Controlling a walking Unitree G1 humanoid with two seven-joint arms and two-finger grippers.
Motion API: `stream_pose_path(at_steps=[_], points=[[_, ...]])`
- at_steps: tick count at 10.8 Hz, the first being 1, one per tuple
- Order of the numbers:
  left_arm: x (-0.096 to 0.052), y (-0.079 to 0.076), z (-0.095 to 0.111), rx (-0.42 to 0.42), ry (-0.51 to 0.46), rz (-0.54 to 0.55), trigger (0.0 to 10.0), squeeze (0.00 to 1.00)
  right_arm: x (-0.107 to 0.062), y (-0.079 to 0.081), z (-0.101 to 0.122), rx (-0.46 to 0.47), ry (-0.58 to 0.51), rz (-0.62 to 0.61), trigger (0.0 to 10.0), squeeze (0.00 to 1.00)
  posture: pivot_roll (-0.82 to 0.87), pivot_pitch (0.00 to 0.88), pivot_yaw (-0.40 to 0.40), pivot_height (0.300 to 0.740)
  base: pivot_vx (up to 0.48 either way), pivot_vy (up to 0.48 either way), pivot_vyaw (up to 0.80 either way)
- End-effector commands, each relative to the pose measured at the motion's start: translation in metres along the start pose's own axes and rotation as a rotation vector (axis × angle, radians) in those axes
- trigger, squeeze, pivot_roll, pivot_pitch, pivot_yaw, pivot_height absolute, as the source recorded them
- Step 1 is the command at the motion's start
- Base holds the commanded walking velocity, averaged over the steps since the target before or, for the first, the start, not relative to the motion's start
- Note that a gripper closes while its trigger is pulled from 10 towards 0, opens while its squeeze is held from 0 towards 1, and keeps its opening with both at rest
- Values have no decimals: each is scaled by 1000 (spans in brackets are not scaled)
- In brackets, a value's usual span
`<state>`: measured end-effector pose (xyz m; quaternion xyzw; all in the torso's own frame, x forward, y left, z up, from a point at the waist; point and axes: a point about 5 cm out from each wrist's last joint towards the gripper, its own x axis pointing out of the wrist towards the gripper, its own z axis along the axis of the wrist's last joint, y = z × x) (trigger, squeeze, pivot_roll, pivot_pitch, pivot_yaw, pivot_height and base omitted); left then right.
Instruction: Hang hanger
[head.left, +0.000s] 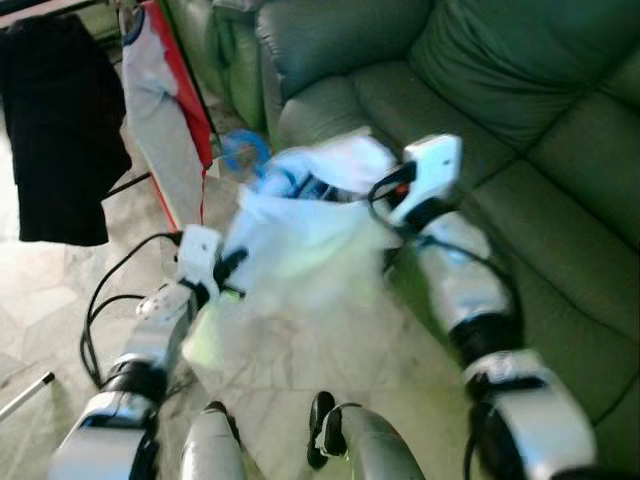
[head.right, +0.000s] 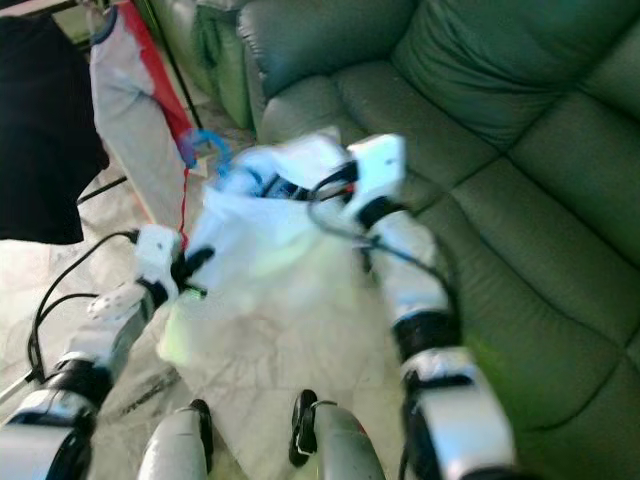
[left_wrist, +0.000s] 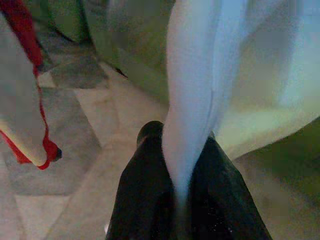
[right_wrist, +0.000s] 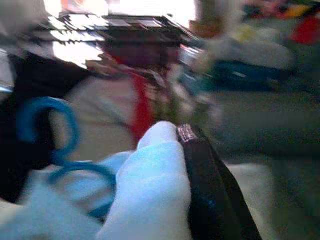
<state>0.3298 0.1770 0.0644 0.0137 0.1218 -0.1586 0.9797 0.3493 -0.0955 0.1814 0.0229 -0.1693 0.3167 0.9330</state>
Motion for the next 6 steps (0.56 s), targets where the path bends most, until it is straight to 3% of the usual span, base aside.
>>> stream_pose_path(at_steps=[1,2,3,5,6], points=[[5,2,11,-37,-49,63,0,0,2,18,4,23,-20,126,0,0,46,172,-137,740,0,0,0],[11,0,20,-90,-88,104,0,0,-10,40,-10,33,70,310,0,0,45,172,-137,740,0,0,0],[15,1,30,-133,-127,136,0,0,-33,57,-29,11,217,490,0,0,45,171,-136,740,0,0,0],[19,-2,45,-200,-180,125,0,0,-76,60,-63,-124,438,633,0,0,43,169,-135,740,0,0,0],[21,-4,50,-208,-195,118,0,0,-91,51,-81,-225,558,600,0,0,45,165,-136,740,0,0,0]])
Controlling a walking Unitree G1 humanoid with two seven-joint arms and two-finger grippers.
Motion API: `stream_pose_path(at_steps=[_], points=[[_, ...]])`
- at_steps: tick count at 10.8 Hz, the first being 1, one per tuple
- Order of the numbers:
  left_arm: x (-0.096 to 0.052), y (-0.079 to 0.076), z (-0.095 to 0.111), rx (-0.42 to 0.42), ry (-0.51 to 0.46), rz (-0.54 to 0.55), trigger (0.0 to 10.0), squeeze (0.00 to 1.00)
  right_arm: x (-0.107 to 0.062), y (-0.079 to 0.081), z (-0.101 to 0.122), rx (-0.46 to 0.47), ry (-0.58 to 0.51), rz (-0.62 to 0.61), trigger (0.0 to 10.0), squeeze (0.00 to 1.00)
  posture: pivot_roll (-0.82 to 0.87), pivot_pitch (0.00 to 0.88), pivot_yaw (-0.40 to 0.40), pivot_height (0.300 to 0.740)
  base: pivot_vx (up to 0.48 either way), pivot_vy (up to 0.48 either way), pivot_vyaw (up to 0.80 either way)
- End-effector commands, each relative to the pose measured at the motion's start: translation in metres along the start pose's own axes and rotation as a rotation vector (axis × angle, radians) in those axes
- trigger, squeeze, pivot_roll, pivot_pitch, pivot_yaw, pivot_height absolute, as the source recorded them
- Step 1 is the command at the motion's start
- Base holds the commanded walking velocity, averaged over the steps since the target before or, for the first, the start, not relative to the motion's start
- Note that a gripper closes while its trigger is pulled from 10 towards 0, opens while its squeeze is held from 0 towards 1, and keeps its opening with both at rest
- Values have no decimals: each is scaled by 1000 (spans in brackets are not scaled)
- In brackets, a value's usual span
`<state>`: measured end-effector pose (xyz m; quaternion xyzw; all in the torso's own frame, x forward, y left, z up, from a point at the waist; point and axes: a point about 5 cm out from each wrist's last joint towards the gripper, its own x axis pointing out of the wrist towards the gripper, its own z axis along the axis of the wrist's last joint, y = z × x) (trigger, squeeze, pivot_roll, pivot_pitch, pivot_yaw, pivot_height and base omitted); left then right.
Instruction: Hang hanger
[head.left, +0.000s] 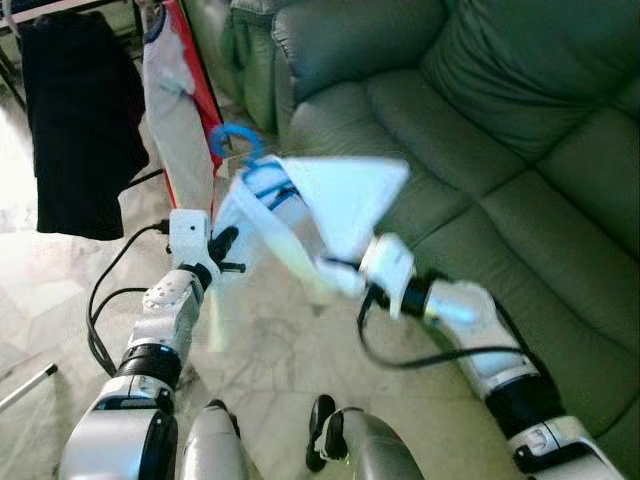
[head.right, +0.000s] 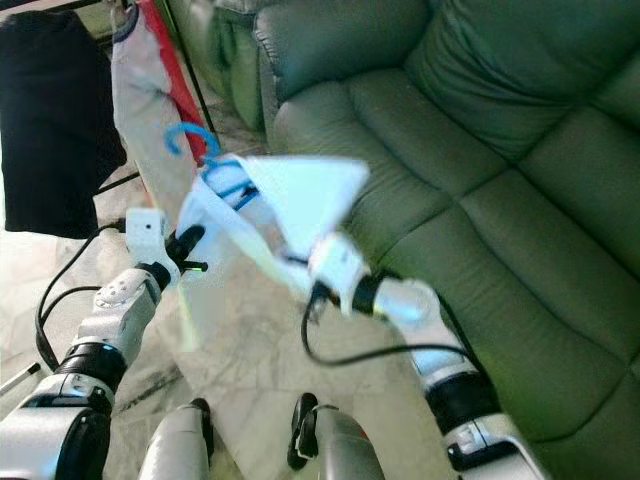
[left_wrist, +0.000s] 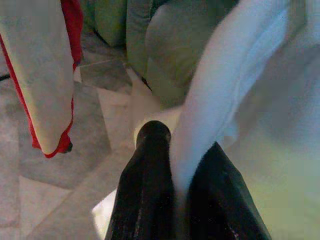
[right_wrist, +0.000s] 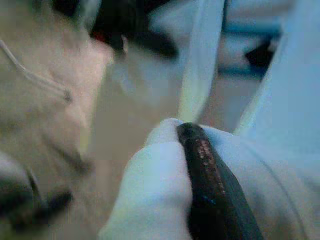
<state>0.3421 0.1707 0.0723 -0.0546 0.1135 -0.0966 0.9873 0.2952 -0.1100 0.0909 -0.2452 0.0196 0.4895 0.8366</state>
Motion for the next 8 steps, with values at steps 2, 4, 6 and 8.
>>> stream_pose_path(at_steps=[2,4,6,8], points=[[9,-10,51,26,-211,-30,0,0,-9,12,-46,-38,280,-70,10000,1000,45,169,-130,740,0,0,0],[2,4,65,100,-290,-2,0,0,-24,-19,-39,-185,255,-270,10000,1000,43,170,-127,740,0,0,0],[-4,20,93,134,-410,45,0,0,-39,-27,-45,-209,241,-355,10000,1000,41,172,-125,740,0,0,0],[-7,24,112,163,-476,90,0,0,-49,-36,-49,-202,231,-535,10000,1000,38,173,-123,740,0,0,0]])
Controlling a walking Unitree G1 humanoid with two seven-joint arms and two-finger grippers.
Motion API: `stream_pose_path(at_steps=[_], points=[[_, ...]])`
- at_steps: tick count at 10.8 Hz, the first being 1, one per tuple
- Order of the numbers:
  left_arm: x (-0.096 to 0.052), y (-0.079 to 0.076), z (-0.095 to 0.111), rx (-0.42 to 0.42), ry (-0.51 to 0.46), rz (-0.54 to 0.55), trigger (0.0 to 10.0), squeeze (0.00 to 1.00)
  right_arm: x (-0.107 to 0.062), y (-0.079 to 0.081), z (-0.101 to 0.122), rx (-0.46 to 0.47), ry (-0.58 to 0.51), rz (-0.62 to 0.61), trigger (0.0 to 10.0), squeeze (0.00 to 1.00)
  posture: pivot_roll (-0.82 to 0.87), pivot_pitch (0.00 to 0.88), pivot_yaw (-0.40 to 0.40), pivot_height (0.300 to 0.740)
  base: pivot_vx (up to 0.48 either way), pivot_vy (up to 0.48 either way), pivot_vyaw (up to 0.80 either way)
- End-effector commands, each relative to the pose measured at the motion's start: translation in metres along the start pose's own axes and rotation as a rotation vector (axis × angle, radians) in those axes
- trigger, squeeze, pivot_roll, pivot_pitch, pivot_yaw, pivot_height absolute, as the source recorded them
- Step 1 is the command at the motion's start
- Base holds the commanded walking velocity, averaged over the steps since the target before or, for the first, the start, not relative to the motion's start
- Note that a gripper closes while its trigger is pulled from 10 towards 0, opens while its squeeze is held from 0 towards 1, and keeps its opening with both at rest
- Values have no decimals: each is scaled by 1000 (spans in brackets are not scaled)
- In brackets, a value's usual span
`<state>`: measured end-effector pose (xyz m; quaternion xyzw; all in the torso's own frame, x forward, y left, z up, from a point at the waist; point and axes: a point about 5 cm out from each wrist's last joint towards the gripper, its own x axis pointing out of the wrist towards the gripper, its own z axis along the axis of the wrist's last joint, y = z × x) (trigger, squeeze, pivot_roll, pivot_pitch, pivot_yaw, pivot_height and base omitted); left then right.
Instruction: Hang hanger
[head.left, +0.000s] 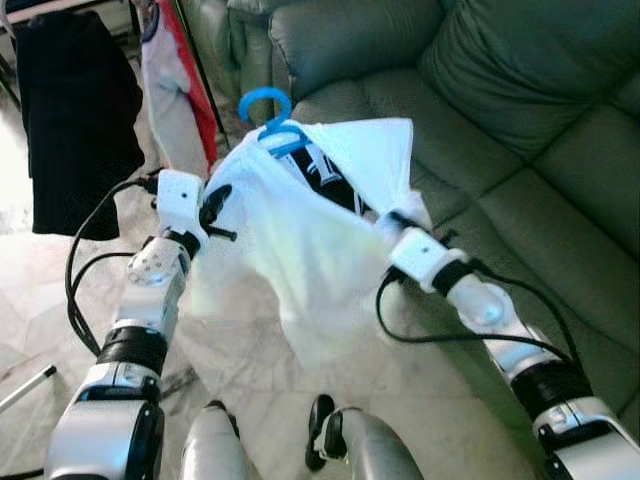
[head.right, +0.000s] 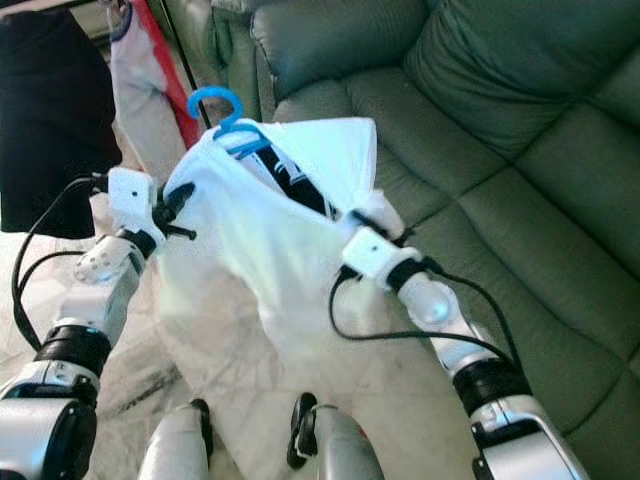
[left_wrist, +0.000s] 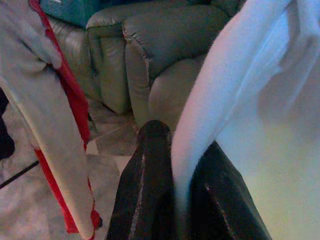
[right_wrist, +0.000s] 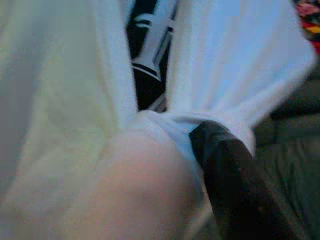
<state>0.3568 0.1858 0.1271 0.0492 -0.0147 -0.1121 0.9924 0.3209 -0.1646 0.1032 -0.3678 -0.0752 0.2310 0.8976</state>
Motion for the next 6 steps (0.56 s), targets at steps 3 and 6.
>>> stream_pose_path(at_steps=[3,6], points=[[5,22,56,-20,-272,147,0,0,-20,33,-5,470,-63,193,10000,1000,33,178,-112,740,0,0,0],[4,18,53,-26,-266,163,0,0,-7,-11,-10,879,-72,-274,10000,1000,30,182,-113,740,0,0,0]])
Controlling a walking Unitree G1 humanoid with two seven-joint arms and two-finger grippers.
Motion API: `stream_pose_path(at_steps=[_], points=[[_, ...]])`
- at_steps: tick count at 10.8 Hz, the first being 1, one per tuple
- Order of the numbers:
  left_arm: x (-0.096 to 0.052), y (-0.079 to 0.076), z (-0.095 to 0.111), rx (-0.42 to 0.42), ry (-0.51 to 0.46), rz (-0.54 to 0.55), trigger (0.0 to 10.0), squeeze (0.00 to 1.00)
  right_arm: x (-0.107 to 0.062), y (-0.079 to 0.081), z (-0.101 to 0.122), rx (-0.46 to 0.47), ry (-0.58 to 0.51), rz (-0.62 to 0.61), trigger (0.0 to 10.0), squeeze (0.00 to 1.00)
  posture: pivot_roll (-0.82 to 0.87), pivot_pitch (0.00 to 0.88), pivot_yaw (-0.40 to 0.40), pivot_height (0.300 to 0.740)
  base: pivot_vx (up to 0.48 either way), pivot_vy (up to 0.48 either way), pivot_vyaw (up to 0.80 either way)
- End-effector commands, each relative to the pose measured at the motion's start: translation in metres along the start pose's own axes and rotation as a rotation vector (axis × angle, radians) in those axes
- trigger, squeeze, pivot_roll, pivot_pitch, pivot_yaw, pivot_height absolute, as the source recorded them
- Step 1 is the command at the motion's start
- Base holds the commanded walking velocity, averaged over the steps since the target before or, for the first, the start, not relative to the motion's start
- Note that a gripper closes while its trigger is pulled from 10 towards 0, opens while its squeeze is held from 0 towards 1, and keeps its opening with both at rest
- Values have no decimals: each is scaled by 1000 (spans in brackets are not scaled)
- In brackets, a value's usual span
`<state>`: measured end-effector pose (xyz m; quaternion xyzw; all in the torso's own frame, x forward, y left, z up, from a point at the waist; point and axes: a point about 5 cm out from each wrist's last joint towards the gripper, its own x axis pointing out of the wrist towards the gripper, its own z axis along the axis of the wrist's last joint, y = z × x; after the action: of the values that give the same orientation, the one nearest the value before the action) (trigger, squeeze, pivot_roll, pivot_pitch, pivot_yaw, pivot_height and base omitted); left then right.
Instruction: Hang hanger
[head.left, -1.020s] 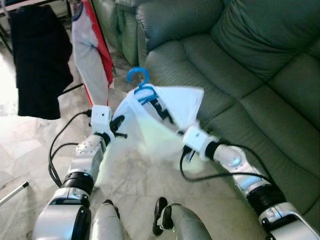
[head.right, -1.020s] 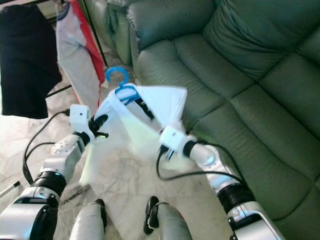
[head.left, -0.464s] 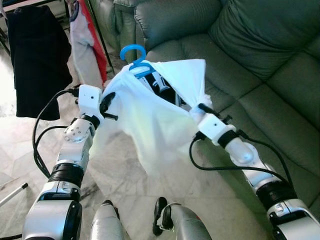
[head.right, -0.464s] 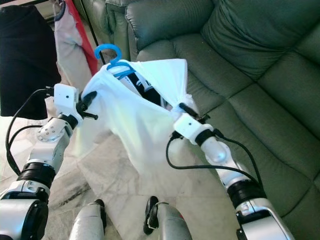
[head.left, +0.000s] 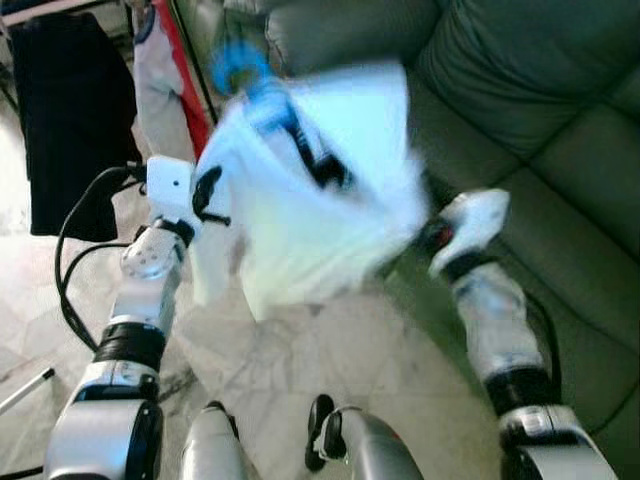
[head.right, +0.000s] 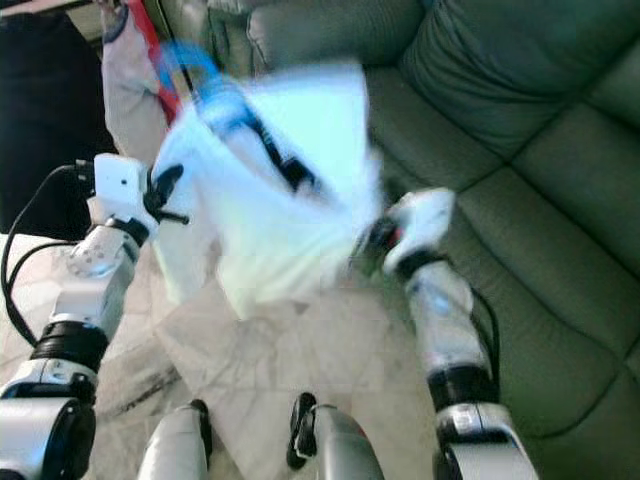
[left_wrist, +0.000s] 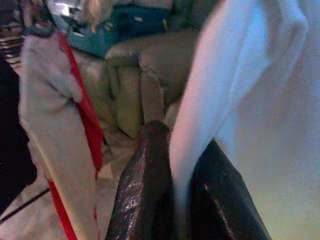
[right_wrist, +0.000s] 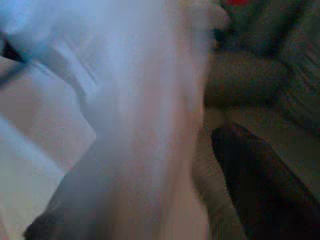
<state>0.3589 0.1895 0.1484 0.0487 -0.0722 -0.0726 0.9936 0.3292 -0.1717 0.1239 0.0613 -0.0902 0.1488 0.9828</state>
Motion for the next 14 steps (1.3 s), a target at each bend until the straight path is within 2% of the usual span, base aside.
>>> stream_pose_path(at_steps=[1,2,3,4,5,6,7,8,9,10,12,13,14], points=[[9,13,34,-57,-164,97,0,0,-15,-13,-16,48,63,-142,10000,1000,32,183,-112,740,0,0,0],[10,11,37,-67,-176,95,0,0,-16,-17,-13,-28,43,-160,10000,1000,30,184,-110,740,0,0,0],[10,11,38,-66,-176,93,0,0,-17,-21,-16,-6,66,-197,10000,1000,29,184,-109,740,0,0,0],[11,8,38,-68,-178,81,0,0,-18,-16,-27,90,130,-169,10000,1000,29,183,-110,740,0,0,0],[11,4,41,-39,-192,36,0,0,-25,8,-37,95,220,52,10000,1000,29,184,-111,740,0,0,0],[11,2,42,-16,-197,-4,0,0,-32,24,-39,18,251,246,10000,1000,28,184,-110,740,0,0,0],[9,0,42,58,-197,-73,0,0,-39,35,-33,-118,253,465,10000,1000,25,186,-108,740,0,0,0],[5,-4,41,164,-188,-164,0,0,-39,36,-20,-184,231,580,10000,1000,22,186,-106,740,0,0,0],[1,-6,35,238,-162,-250,0,0,-38,34,-8,-268,208,657,10000,1000,21,187,-105,740,0,0,0],[-11,-4,19,322,-86,-378,0,0,-35,27,16,-329,210,769,10000,1000,19,187,-104,740,0,0,0],[-34,-7,-8,355,48,-571,0,0,-36,12,40,-477,277,934,10000,1000,17,189,-103,740,0,0,0],[-42,-8,-15,357,85,-635,0,0,-36,5,46,-512,303,964,10000,1000,18,190,-105,740,0,0,0],[-55,-16,-21,343,121,-767,0,0,-36,-9,55,-542,380,1009,10000,580,18,189,-108,740,0,0,0]])
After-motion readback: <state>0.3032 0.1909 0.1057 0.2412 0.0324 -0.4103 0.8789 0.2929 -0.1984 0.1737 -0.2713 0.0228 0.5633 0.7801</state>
